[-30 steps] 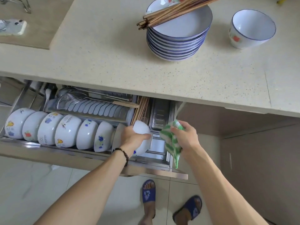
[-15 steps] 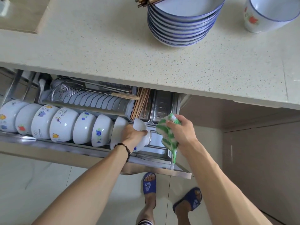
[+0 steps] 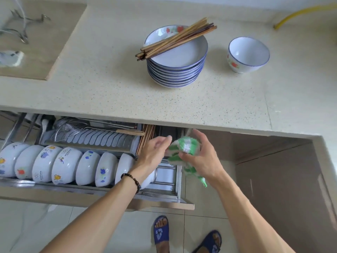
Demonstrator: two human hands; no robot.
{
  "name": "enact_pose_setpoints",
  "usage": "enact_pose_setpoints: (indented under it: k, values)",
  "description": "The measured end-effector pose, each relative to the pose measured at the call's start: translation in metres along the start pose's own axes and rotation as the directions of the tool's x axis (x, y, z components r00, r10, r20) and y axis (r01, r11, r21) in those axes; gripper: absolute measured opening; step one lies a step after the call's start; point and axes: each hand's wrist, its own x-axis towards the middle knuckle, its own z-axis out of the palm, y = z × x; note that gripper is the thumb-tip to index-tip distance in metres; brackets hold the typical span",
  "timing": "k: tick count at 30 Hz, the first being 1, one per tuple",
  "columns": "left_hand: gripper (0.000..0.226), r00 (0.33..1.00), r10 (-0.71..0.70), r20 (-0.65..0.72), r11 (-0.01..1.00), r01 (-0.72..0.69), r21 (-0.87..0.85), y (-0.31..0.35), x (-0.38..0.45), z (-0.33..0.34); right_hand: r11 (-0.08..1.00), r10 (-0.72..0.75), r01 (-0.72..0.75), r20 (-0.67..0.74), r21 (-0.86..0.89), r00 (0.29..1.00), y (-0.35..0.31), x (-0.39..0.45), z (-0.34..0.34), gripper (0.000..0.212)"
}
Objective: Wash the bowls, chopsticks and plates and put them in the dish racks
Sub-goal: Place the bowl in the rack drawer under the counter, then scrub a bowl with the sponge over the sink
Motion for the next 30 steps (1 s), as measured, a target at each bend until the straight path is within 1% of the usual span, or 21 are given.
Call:
enact_pose_setpoints:
  k: [1, 3, 6, 8, 10, 11, 12, 13, 16, 18, 20, 22, 24, 26, 27, 29, 30]
  values:
    - [0.046, 0.997, 0.042, 0.072, 0.999, -0.042, 0.007, 0.017, -0.002, 0.006, 0.996, -0.041, 0.041, 0.007, -0.073, 0.999, -0.007, -0.007, -0.011, 0.089]
    - [0.055, 0.978, 0.079, 0.195, 0.997, -0.083, 0.011, 0.049, -0.007, 0.021, 0.987, -0.086, 0.087, 0.016, -0.138, 0.996, -0.02, -0.021, -0.035, 0.09]
    - [0.054, 0.932, 0.119, 0.342, 0.991, -0.13, 0.011, 0.09, -0.012, 0.053, 0.968, -0.131, 0.122, -0.028, -0.219, 0.991, -0.032, -0.043, -0.081, 0.092]
    - [0.043, 0.91, 0.164, 0.381, 0.976, -0.205, 0.069, 0.116, -0.015, 0.081, 0.96, -0.147, 0.128, -0.06, -0.249, 0.987, -0.033, -0.058, -0.117, 0.097]
    - [0.021, 0.891, 0.223, 0.395, 0.948, -0.293, 0.125, 0.142, -0.02, 0.113, 0.961, -0.133, 0.107, -0.086, -0.256, 0.987, -0.03, -0.077, -0.157, 0.096]
    - [0.012, 0.88, 0.253, 0.401, 0.936, -0.328, 0.13, 0.154, -0.023, 0.132, 0.967, -0.118, 0.095, -0.085, -0.238, 0.989, -0.027, -0.088, -0.18, 0.091]
    - [0.01, 0.87, 0.273, 0.41, 0.928, -0.35, 0.125, 0.165, -0.028, 0.151, 0.974, -0.103, 0.084, -0.082, -0.209, 0.991, -0.022, -0.098, -0.203, 0.081]
    - [0.012, 0.861, 0.281, 0.424, 0.927, -0.358, 0.112, 0.175, -0.032, 0.171, 0.983, -0.094, 0.077, -0.091, -0.169, 0.991, -0.018, -0.111, -0.227, 0.067]
    - [0.016, 0.822, 0.259, 0.507, 0.951, -0.308, 0.014, 0.198, -0.047, 0.236, 0.997, -0.048, 0.035, -0.182, -0.072, 0.982, 0.001, -0.147, -0.298, 0.03]
    - [0.02, 0.786, 0.244, 0.568, 0.96, -0.277, -0.029, 0.211, -0.056, 0.284, 0.997, -0.006, -0.013, -0.256, -0.074, 0.967, 0.018, -0.167, -0.339, 0.015]
    - [0.021, 0.761, 0.23, 0.607, 0.967, -0.25, -0.054, 0.224, -0.067, 0.331, 0.998, 0.022, -0.039, -0.349, -0.043, 0.937, 0.038, -0.184, -0.376, 0.016]
    - [0.025, 0.742, 0.214, 0.635, 0.968, -0.249, -0.035, 0.236, -0.082, 0.377, 0.997, 0.021, 0.013, -0.456, 0.072, 0.89, 0.057, -0.2, -0.407, 0.01]
    - [0.039, 0.718, 0.161, 0.677, 0.965, -0.259, 0.045, 0.24, -0.092, 0.421, 0.981, 0.015, 0.096, -0.555, 0.17, 0.832, 0.073, -0.215, -0.432, 0.017]
    - [0.064, 0.663, 0.097, 0.742, 0.957, -0.266, 0.113, 0.241, -0.103, 0.461, 0.948, 0.038, 0.17, -0.626, 0.27, 0.779, 0.086, -0.225, -0.449, 0.022]
    - [0.071, 0.63, 0.088, 0.771, 0.953, -0.28, 0.12, 0.242, -0.108, 0.478, 0.93, 0.05, 0.204, -0.655, 0.307, 0.754, 0.093, -0.228, -0.455, 0.024]
    - [0.061, 0.569, 0.095, 0.817, 0.947, -0.303, 0.101, 0.242, -0.114, 0.505, 0.9, 0.066, 0.259, -0.699, 0.349, 0.712, 0.105, -0.232, -0.464, 0.023]
    - [0.056, 0.541, 0.097, 0.836, 0.951, -0.297, 0.081, 0.242, -0.115, 0.515, 0.887, 0.067, 0.282, -0.706, 0.366, 0.706, 0.112, -0.234, -0.468, 0.019]
